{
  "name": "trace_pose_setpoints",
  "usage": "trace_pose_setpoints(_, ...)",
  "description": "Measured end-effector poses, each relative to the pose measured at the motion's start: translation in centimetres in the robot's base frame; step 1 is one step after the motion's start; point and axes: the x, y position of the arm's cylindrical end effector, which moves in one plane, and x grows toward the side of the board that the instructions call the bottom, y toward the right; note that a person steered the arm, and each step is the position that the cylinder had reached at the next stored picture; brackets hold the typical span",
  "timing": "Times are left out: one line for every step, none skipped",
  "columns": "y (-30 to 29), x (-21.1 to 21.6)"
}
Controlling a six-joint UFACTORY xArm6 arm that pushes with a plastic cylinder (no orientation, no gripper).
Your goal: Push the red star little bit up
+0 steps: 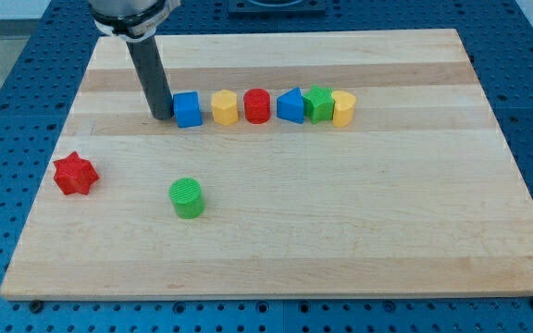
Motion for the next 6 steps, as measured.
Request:
trace_pose_setpoints(-5.2, -0.5)
trace_pose_setpoints(-13.8, -1.6)
trace_pose_setpoints(-14.2, -1.5)
trace_pose_setpoints(-14.2, 2.8)
trace_pose_setpoints(-14.2, 7.8)
trace_pose_setpoints(-14.2, 8.2)
